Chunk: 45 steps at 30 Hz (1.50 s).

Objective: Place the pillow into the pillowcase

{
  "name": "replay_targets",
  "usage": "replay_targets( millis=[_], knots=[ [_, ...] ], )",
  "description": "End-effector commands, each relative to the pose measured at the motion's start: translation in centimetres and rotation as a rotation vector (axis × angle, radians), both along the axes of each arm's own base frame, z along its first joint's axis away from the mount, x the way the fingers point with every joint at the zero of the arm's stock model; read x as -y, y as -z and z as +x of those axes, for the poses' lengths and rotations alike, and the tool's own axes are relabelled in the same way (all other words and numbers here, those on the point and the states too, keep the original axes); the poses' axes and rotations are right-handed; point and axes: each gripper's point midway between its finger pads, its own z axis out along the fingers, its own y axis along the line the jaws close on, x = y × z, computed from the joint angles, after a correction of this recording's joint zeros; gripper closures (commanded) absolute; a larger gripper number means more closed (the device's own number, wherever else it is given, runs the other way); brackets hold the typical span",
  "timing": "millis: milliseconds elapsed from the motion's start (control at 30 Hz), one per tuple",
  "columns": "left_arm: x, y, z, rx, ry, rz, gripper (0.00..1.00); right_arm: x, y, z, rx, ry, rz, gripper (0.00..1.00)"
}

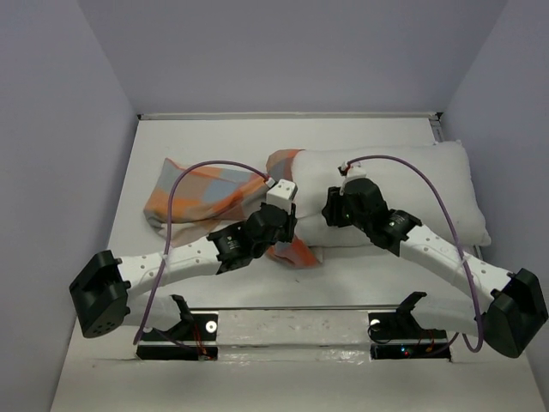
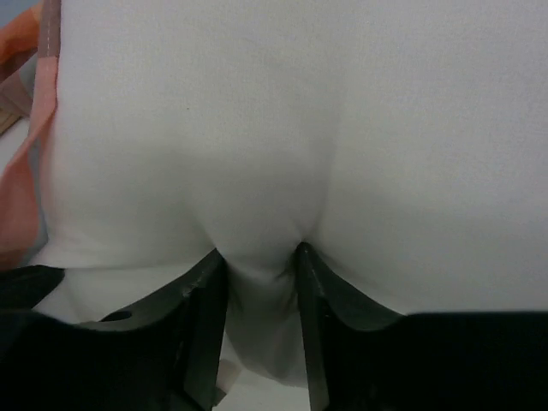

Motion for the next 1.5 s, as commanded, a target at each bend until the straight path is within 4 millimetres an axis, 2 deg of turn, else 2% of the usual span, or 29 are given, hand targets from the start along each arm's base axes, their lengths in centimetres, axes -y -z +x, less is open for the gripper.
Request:
replay_targets(
  millis=[0,33,67,233,300,433,500,567,600,633,667,833,900,933,1033,1133,1267,1400,1433,1467],
  knots=[
    [0.1,-5.0,0.2,0.074,-0.005,-0.161,0.70,-1.6,1.0,0.1,-0.023,-0.039,0.040,0.73],
    [0.1,-5.4,0.1,0.077,0.002,-0.172,0.74,-1.5,0.8,0.2,-0.014,-0.021,0.050,0.93],
    [0.1,-6.0,-0.2,0.080,0.012,-0.191,0.76,-1.3,0.2,0.3,0.007,-0.009,0.062,1.00],
    [0.3,-7.2,-1.2,0.073,0.058,-0.235,0.80,0.4,-0.5,0.3,0.055,0.060,0.063,1.00],
    [0.3,-7.4,-1.4,0.072,0.071,-0.242,0.98,0.5,-1.1,0.1,0.070,0.059,0.078,1.00],
    [0.3,-7.0,-1.0,0.072,0.060,-0.206,1.00,-0.3,-2.3,-0.4,0.096,0.008,0.134,1.00],
    [-0.4,-6.0,-0.5,0.063,0.025,-0.126,1.00,-0.2,-2.6,-0.6,0.106,0.004,0.134,1.00],
    [-0.8,-5.5,-0.1,0.066,0.005,-0.089,0.53,0.1,-2.5,-0.6,0.105,0.007,0.121,1.00],
    [-0.6,-5.3,-0.2,0.062,0.016,-0.084,0.38,0.1,-2.3,-0.7,0.102,0.006,0.120,1.00],
    [-0.4,-5.1,-0.3,0.058,0.025,-0.081,0.29,0.1,-2.1,-0.7,0.097,0.006,0.118,1.00],
    [0.0,-4.7,-0.3,0.049,0.035,-0.074,0.23,0.0,-1.8,-0.7,0.087,0.003,0.115,1.00],
    [1.4,-3.5,0.0,0.030,0.070,-0.045,0.22,0.0,-1.0,-0.9,0.069,0.004,0.110,1.00],
    [1.9,-3.2,0.0,0.024,0.084,-0.042,0.29,0.0,-1.3,-1.0,0.075,0.001,0.117,1.00],
    [1.8,-3.1,0.2,0.026,0.076,-0.036,0.51,0.1,-1.4,-1.0,0.079,0.003,0.119,1.00],
    [1.5,-3.5,0.0,0.031,0.065,-0.057,0.93,0.3,-1.4,-0.9,0.084,0.012,0.116,1.00],
    [1.3,-5.1,-0.7,0.040,0.076,-0.108,1.00,0.1,-1.5,-0.8,0.081,0.015,0.121,1.00],
    [2.6,-7.5,-2.7,0.051,0.148,-0.158,1.00,-1.2,-2.7,-0.9,0.084,-0.027,0.178,1.00],
    [6.2,-10.3,-5.8,0.058,0.301,-0.206,1.00,-3.7,-5.2,-1.0,0.115,-0.082,0.276,1.00],
    [7.5,-12.3,-7.1,0.071,0.350,-0.245,1.00,-4.5,-6.3,-1.2,0.129,-0.100,0.293,1.00],
    [8.4,-13.0,-8.1,0.070,0.396,-0.259,1.00,-4.7,-6.8,-1.0,0.139,-0.082,0.297,1.00]
  ],
)
